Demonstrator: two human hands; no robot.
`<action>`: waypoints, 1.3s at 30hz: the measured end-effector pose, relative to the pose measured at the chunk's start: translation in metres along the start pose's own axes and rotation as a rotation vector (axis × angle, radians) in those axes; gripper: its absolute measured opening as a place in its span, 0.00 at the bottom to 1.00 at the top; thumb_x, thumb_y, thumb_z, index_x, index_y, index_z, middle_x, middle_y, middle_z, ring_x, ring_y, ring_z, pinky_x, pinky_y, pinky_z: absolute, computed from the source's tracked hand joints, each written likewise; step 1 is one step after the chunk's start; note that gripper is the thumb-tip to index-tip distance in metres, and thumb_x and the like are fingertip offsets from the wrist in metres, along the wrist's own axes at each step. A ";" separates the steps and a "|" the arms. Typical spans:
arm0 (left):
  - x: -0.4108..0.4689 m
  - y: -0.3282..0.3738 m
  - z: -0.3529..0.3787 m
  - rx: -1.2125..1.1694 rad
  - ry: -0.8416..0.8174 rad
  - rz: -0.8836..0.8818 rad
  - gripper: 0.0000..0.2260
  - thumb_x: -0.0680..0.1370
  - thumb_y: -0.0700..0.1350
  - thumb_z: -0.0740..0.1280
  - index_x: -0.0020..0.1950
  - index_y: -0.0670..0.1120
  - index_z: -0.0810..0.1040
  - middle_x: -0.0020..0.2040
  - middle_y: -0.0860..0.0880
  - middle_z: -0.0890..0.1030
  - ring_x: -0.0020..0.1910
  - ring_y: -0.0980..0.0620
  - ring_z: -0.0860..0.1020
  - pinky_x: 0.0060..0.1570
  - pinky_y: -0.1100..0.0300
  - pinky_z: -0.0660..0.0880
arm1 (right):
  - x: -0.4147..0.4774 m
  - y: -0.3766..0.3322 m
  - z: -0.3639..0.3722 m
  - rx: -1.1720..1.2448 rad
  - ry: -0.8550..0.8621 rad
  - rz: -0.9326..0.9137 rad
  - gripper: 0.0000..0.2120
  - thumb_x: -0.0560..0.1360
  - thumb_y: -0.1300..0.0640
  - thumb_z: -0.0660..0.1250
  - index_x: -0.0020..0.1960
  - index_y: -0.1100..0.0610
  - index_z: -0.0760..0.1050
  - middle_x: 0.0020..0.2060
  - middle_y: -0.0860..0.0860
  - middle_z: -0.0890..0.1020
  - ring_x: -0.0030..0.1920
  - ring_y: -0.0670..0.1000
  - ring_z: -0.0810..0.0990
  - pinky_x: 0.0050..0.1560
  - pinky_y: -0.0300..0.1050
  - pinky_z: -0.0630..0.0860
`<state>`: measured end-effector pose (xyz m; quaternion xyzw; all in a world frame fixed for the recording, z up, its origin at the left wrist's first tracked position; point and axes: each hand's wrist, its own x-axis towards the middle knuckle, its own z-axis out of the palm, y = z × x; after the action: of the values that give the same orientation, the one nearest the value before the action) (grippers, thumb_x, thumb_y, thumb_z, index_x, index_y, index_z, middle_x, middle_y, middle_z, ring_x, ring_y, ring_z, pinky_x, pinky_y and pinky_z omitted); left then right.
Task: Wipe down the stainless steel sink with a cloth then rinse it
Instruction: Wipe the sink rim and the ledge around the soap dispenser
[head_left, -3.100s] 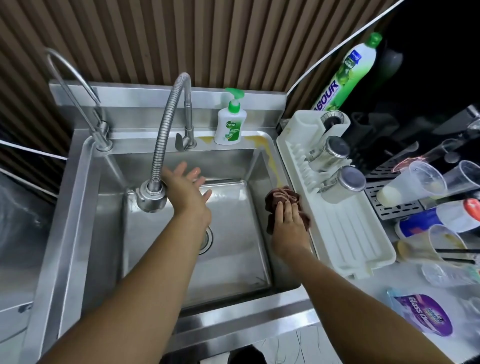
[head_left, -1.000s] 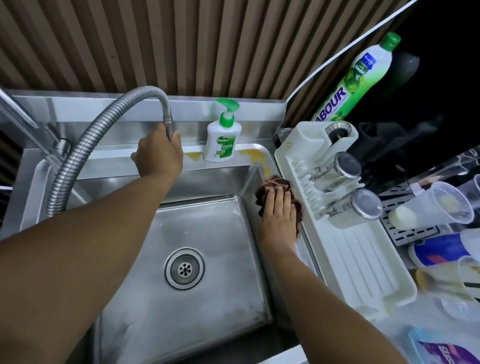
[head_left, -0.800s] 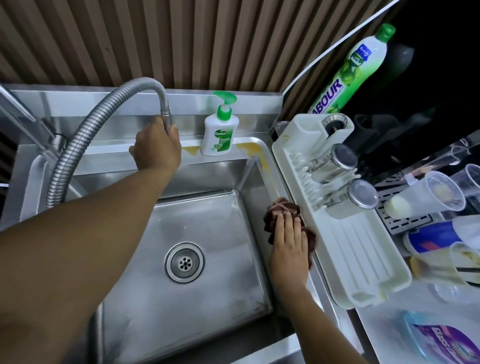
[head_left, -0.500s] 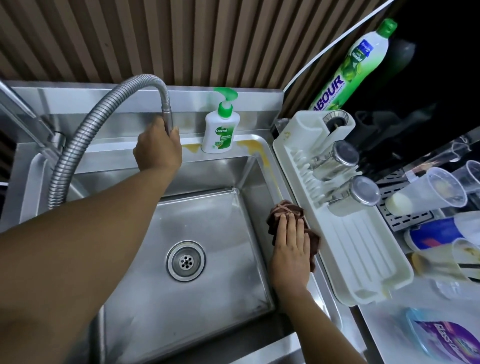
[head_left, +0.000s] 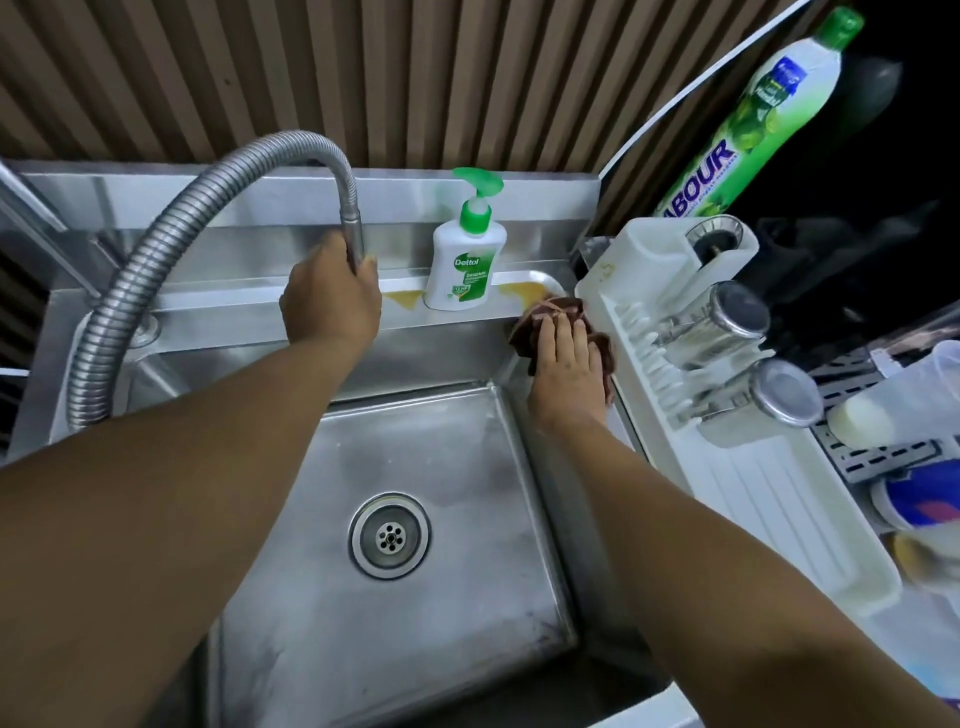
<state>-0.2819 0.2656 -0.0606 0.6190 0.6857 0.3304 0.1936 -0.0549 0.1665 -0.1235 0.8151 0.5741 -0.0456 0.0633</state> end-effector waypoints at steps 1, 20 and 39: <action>0.000 0.001 -0.001 0.000 -0.003 0.001 0.10 0.82 0.50 0.64 0.49 0.43 0.74 0.48 0.42 0.81 0.49 0.36 0.77 0.48 0.47 0.73 | -0.008 0.003 0.000 0.008 -0.006 -0.005 0.34 0.79 0.50 0.46 0.82 0.59 0.43 0.82 0.56 0.48 0.81 0.57 0.45 0.79 0.54 0.45; 0.000 -0.001 -0.003 0.002 -0.005 0.031 0.12 0.82 0.50 0.64 0.53 0.41 0.75 0.51 0.39 0.81 0.47 0.38 0.75 0.44 0.52 0.68 | -0.165 0.049 0.046 0.060 0.180 0.125 0.36 0.71 0.66 0.58 0.79 0.64 0.56 0.76 0.63 0.65 0.78 0.62 0.62 0.74 0.57 0.56; 0.003 -0.004 -0.003 -0.027 -0.013 0.039 0.11 0.82 0.50 0.64 0.50 0.42 0.74 0.45 0.42 0.80 0.43 0.39 0.75 0.42 0.51 0.70 | -0.072 0.031 -0.005 -0.015 0.171 0.067 0.14 0.66 0.62 0.71 0.51 0.54 0.84 0.51 0.53 0.83 0.49 0.62 0.74 0.47 0.52 0.68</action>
<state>-0.2872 0.2680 -0.0611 0.6318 0.6675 0.3396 0.1998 -0.0498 0.0897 -0.1067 0.8341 0.5503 0.0307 0.0217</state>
